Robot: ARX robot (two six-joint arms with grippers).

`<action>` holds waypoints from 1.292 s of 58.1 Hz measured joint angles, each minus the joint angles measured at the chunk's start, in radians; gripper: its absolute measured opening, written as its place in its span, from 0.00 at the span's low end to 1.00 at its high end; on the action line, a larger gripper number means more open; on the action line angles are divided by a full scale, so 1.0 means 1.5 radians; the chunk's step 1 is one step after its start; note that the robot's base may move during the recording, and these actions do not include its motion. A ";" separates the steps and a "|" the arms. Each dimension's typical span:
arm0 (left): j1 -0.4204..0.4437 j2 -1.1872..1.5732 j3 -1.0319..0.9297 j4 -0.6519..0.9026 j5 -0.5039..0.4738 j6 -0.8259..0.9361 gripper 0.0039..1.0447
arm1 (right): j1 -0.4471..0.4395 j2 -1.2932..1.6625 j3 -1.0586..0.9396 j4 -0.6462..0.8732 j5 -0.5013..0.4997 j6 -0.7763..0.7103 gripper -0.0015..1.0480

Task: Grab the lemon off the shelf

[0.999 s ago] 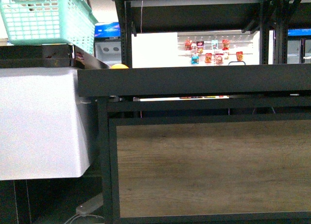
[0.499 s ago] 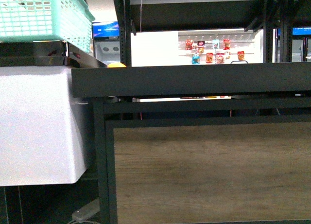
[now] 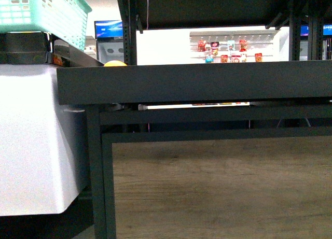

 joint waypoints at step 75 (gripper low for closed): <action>0.000 0.000 0.000 0.000 0.000 0.000 0.92 | 0.000 0.001 0.000 0.000 -0.002 0.000 0.93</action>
